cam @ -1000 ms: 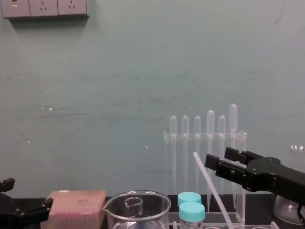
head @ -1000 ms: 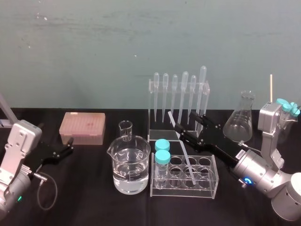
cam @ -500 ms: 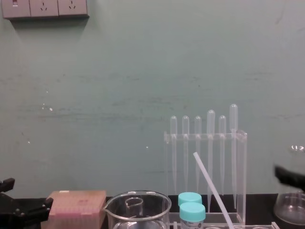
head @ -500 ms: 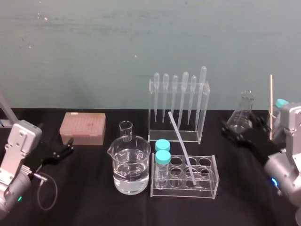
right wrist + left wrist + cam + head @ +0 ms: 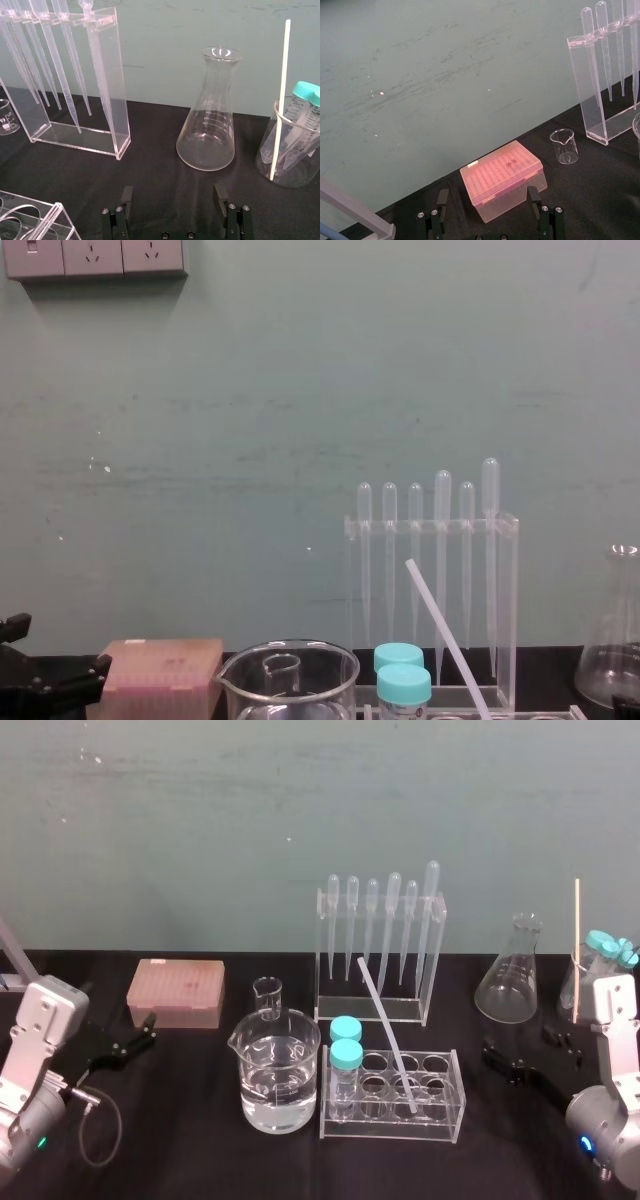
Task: Pick up the stirring rod with one hand, then place it down.
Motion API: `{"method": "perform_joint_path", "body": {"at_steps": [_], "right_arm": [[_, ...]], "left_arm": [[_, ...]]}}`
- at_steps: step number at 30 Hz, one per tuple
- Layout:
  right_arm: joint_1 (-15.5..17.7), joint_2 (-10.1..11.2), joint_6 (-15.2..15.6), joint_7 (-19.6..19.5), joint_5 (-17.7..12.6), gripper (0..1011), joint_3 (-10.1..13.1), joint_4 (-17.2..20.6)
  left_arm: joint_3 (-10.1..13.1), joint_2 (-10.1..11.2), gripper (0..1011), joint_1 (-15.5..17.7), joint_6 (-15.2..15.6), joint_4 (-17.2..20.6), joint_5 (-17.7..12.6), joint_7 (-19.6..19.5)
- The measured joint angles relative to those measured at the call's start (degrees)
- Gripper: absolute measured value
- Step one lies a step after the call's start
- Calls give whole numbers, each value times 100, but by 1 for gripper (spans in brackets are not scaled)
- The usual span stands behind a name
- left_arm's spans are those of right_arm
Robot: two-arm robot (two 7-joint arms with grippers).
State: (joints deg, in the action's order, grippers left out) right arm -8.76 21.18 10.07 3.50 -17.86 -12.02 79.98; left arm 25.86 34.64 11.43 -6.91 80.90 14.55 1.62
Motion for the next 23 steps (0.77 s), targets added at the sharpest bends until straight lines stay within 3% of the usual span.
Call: {"method": "perform_joint_path", "body": {"at_steps": [23], "right_arm": [[11, 15, -34, -42, 23, 1000, -3, 20]], "left_arm": [[0, 0, 1000, 0, 0, 0, 0, 0]]}}
